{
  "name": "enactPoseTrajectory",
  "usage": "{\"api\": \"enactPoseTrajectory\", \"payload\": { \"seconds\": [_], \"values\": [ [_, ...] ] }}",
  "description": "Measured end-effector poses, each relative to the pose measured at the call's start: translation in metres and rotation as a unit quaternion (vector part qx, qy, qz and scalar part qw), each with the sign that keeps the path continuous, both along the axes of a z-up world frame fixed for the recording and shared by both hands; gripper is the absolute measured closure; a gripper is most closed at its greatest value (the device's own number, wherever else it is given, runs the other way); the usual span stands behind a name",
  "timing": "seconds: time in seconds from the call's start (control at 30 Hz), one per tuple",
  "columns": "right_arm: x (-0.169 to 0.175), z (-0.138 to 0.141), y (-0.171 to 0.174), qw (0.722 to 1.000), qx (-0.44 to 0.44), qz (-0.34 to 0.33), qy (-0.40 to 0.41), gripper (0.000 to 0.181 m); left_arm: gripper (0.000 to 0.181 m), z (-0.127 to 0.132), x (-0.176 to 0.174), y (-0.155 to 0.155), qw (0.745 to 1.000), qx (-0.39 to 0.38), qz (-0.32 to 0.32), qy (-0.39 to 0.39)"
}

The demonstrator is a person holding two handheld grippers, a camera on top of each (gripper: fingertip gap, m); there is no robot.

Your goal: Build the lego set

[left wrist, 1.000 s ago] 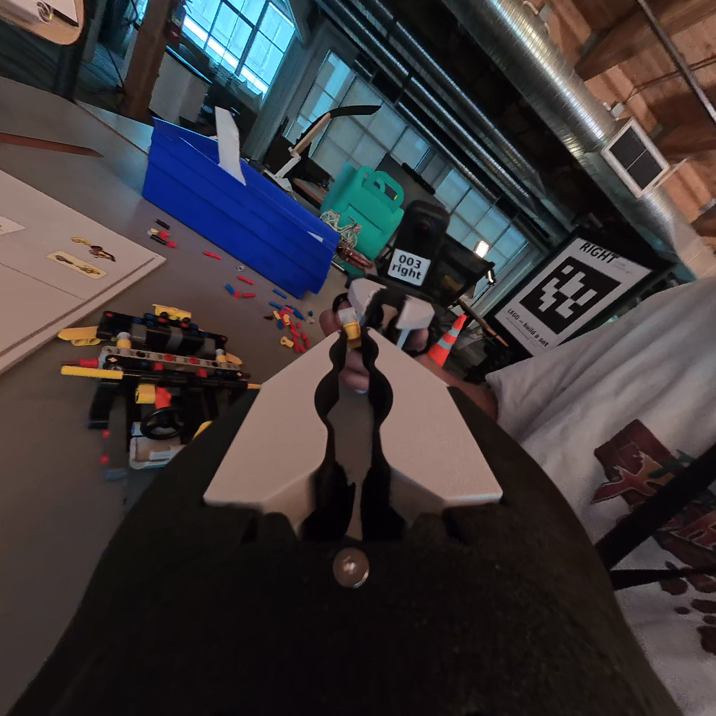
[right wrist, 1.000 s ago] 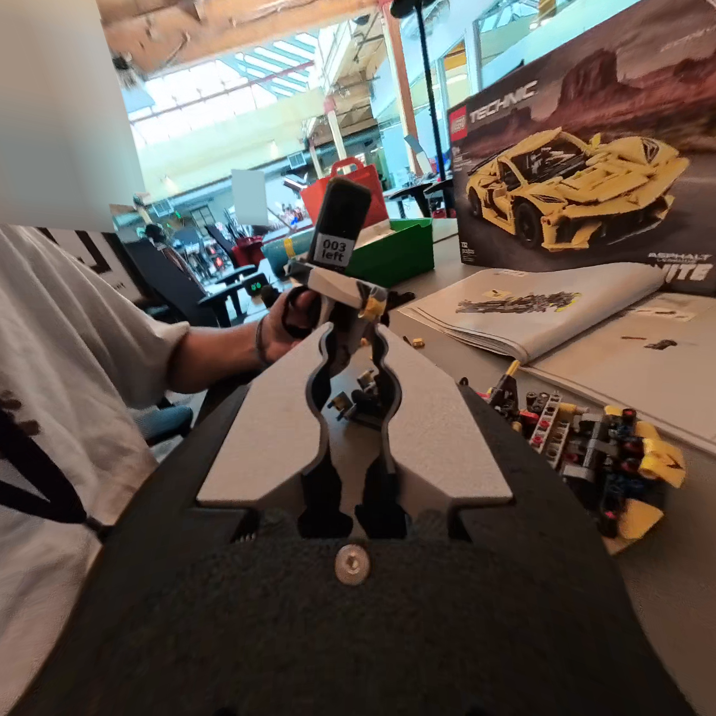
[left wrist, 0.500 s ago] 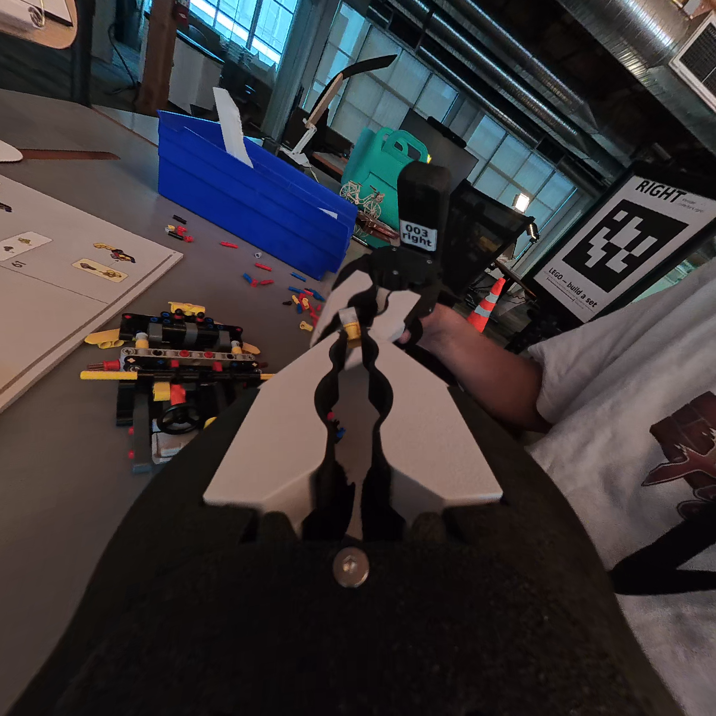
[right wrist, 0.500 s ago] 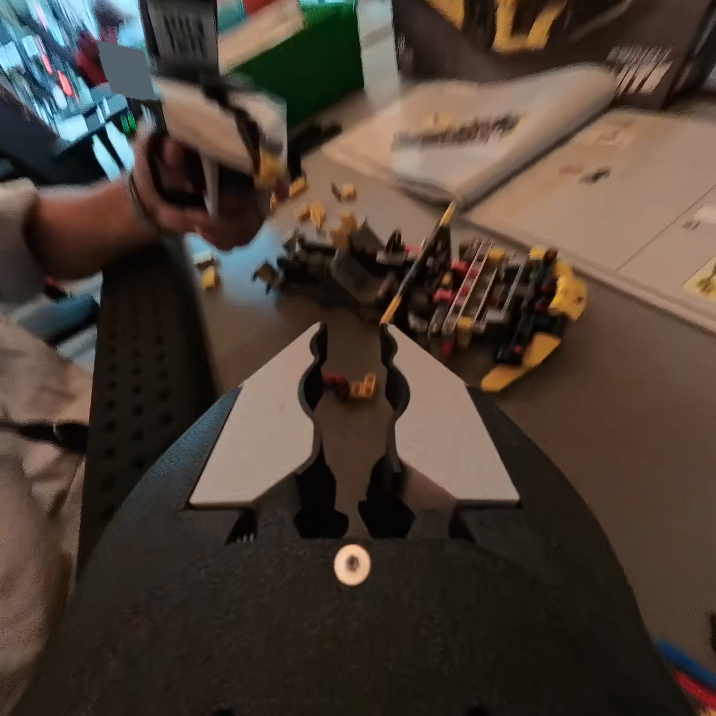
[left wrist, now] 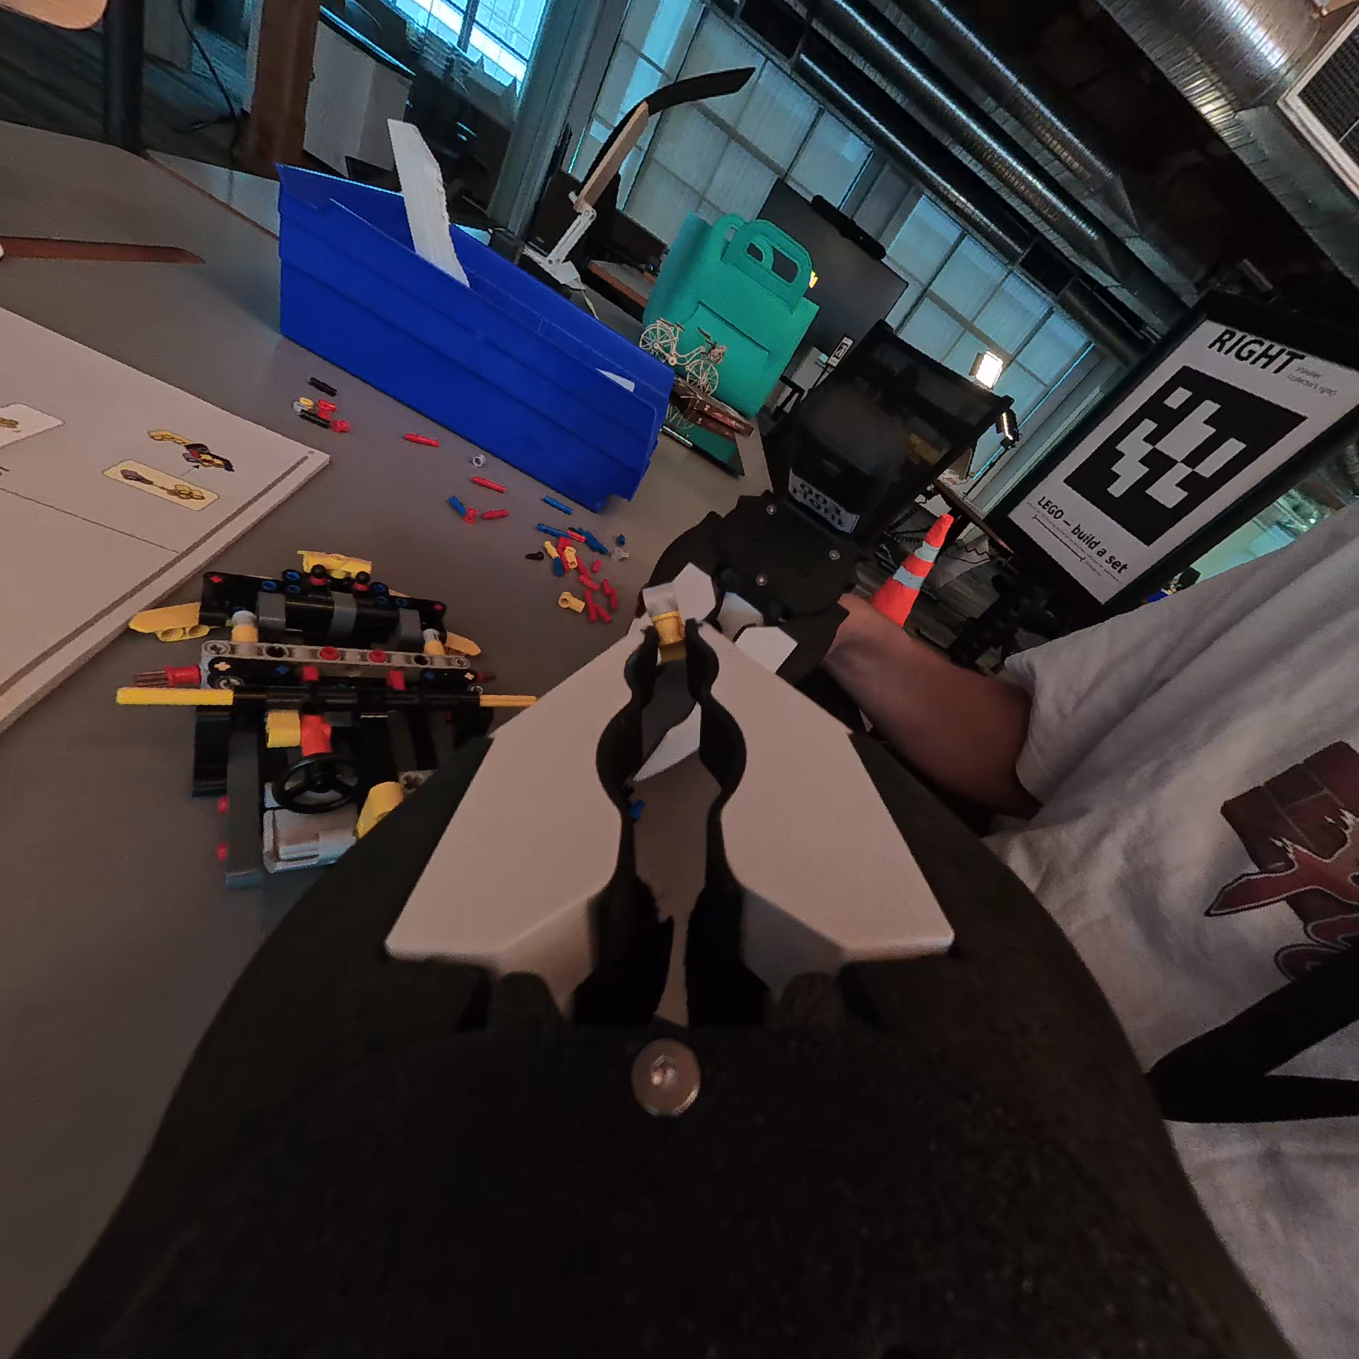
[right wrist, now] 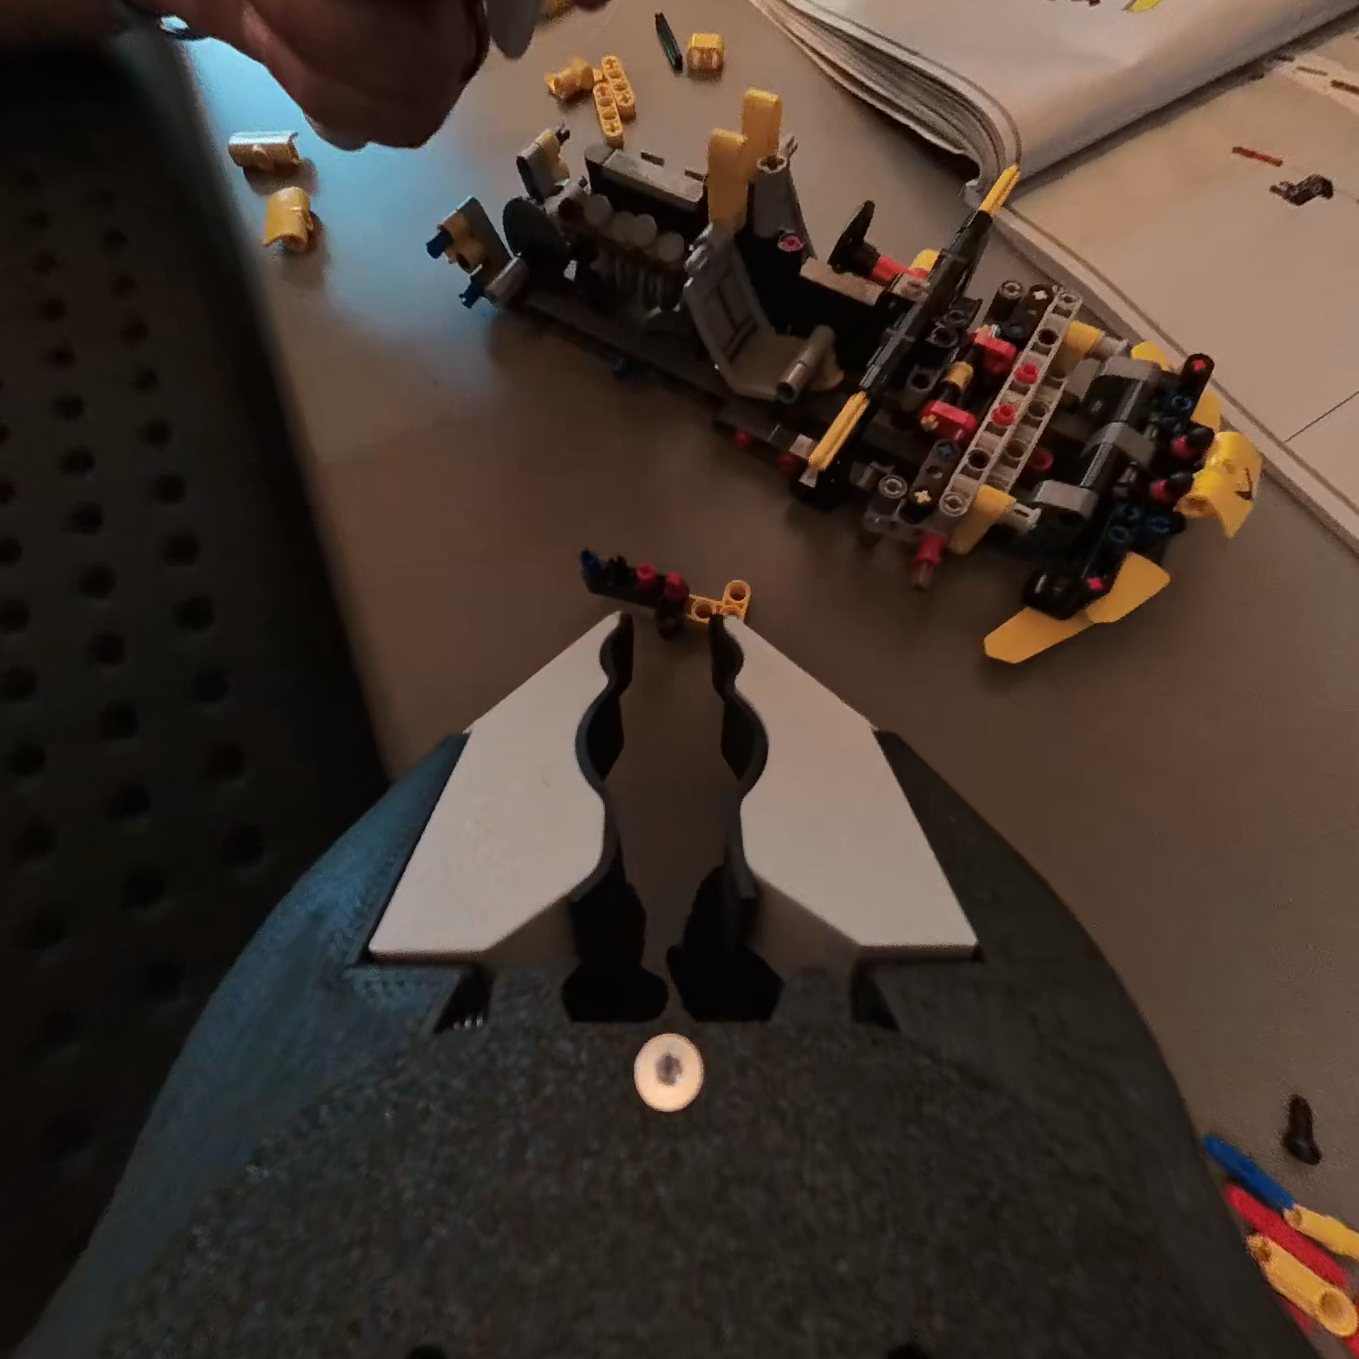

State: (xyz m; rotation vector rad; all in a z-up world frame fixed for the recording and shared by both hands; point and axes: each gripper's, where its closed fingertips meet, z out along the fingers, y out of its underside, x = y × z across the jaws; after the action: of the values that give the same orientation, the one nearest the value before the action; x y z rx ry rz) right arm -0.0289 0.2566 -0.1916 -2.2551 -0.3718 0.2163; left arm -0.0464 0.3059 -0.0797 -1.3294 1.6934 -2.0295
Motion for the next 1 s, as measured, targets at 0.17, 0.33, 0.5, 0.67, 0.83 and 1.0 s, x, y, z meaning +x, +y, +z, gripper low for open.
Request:
{"api": "enactPoseTrajectory", "payload": {
  "seconds": [0.17, 0.33, 0.5, 0.67, 0.83, 1.0],
  "values": [
    [-0.002, -0.008, 0.001, 1.0, -0.009, 0.004, -0.013, 0.163, 0.173, -0.001, 0.0, -0.001, 1.0, -0.012, -0.007, 0.01],
    [-0.002, -0.013, 0.003, 0.999, -0.008, 0.01, -0.049, 0.174, 0.173, -0.004, 0.001, -0.002, 1.0, -0.008, -0.01, 0.014],
    [0.003, -0.009, 0.005, 0.998, 0.01, 0.006, -0.068, 0.174, 0.173, -0.005, 0.001, 0.0, 1.0, -0.008, -0.007, 0.016],
    [0.009, 0.014, 0.013, 0.989, 0.081, -0.003, -0.124, 0.175, 0.173, -0.006, 0.001, -0.002, 0.999, -0.024, -0.014, 0.029],
    [0.007, 0.028, 0.016, 0.982, 0.117, -0.008, -0.148, 0.175, 0.173, -0.02, -0.002, -0.013, 0.994, -0.045, -0.044, 0.085],
    [-0.007, 0.009, 0.007, 0.991, 0.05, 0.029, -0.121, 0.174, 0.173, -0.026, -0.007, -0.028, 0.987, -0.07, -0.065, 0.129]
  ]
}}
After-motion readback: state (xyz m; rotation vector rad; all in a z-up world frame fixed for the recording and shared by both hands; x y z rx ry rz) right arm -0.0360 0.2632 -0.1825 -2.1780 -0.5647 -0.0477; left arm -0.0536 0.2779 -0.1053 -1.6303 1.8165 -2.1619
